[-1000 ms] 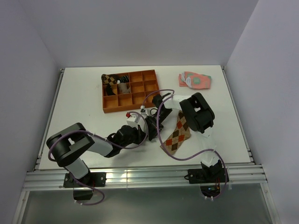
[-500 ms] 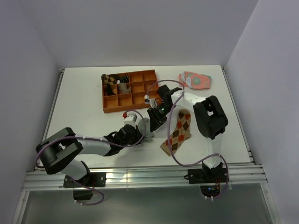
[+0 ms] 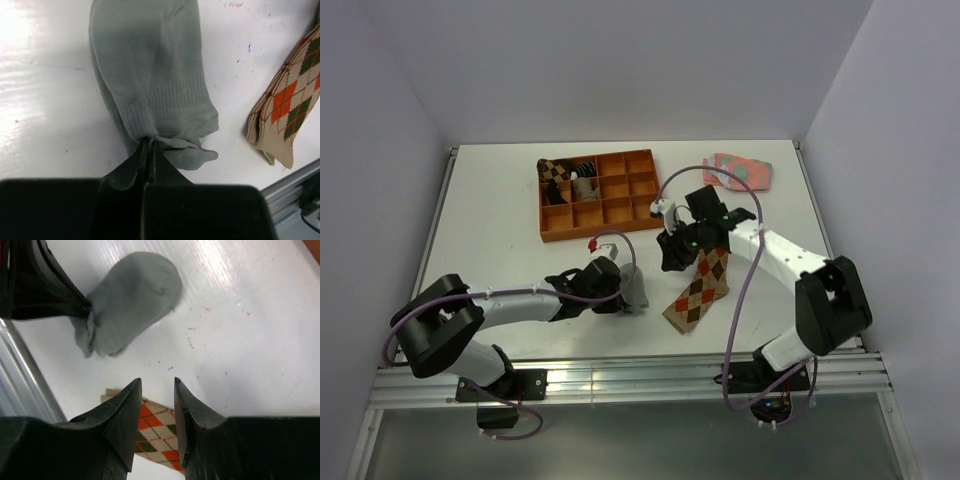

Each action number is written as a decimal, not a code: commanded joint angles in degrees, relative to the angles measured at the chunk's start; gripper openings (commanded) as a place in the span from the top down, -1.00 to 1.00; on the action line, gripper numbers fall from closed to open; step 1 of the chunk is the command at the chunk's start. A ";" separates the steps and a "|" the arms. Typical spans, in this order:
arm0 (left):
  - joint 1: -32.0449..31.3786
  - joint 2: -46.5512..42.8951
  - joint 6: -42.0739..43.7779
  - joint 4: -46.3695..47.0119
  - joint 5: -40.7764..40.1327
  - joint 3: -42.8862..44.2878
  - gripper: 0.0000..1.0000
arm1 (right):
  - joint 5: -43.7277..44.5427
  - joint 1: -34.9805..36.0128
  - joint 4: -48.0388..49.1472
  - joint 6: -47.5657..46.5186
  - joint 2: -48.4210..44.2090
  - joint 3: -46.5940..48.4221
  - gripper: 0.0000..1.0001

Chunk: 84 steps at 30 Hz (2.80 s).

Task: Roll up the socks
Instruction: Roll the sock at the center of the board.

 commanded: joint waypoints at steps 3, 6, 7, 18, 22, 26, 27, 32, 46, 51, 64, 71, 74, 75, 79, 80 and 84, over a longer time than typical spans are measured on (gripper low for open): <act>2.25 2.52 -2.53 -6.00 7.70 2.88 0.99 | 6.96 4.05 14.85 -8.29 -10.63 -11.11 0.21; 4.00 4.27 -2.88 -4.86 12.00 2.71 0.99 | 12.57 10.90 19.68 -11.45 -18.27 -17.18 0.20; 4.44 4.63 -3.14 -4.68 12.71 2.71 0.99 | 13.55 12.92 20.57 -12.50 -19.34 -18.25 0.21; 8.49 9.72 -4.98 -3.18 21.33 3.41 0.99 | 21.46 30.51 24.88 -18.04 -19.00 -23.70 0.20; 9.46 11.22 -4.90 -2.48 22.82 3.32 0.99 | 25.15 34.55 27.43 -19.72 -17.07 -25.73 0.19; 9.72 11.57 -4.99 -2.48 23.26 3.50 0.99 | 28.05 36.40 30.33 -21.56 -14.87 -27.57 0.19; 9.72 11.75 -4.90 -2.22 23.35 3.41 0.99 | 28.67 36.67 30.77 -21.57 -14.52 -27.66 0.19; 9.81 12.01 -4.90 -2.13 23.88 3.67 0.99 | 31.05 37.55 33.57 -22.09 -11.88 -28.28 0.19; 10.25 12.27 -4.29 -2.57 24.93 4.64 0.99 | 34.21 38.78 34.12 -23.06 -6.69 -26.87 0.21; 10.25 12.10 -4.55 -1.95 25.64 4.38 0.99 | 36.32 38.87 34.56 -22.62 -4.50 -25.82 0.26; 10.25 6.13 -6.39 3.67 24.23 0.33 0.58 | 21.49 33.52 19.72 -16.91 -3.35 -16.60 0.76; 10.34 0.85 -8.59 7.01 18.26 -3.00 0.29 | 10.33 25.08 7.16 -14.54 2.78 -7.37 0.76; 10.34 -0.29 -8.85 8.42 17.20 -3.97 0.25 | 6.29 22.44 1.72 -14.80 7.09 -2.98 0.76; 10.34 -0.90 -8.86 8.77 15.89 -4.24 0.24 | 5.31 21.91 0.12 -14.80 8.24 -1.66 0.76; 10.25 -3.71 -8.77 9.29 12.30 -5.99 0.19 | 0.12 19.80 -9.27 -14.71 17.01 6.85 0.76; 10.25 -4.50 -8.51 9.73 11.76 -7.13 0.15 | -0.84 18.84 -10.69 -14.62 18.52 8.18 0.77; 10.16 -9.69 -6.75 12.11 9.12 -10.30 0.09 | -5.33 16.20 -15.53 -14.10 23.97 13.46 0.77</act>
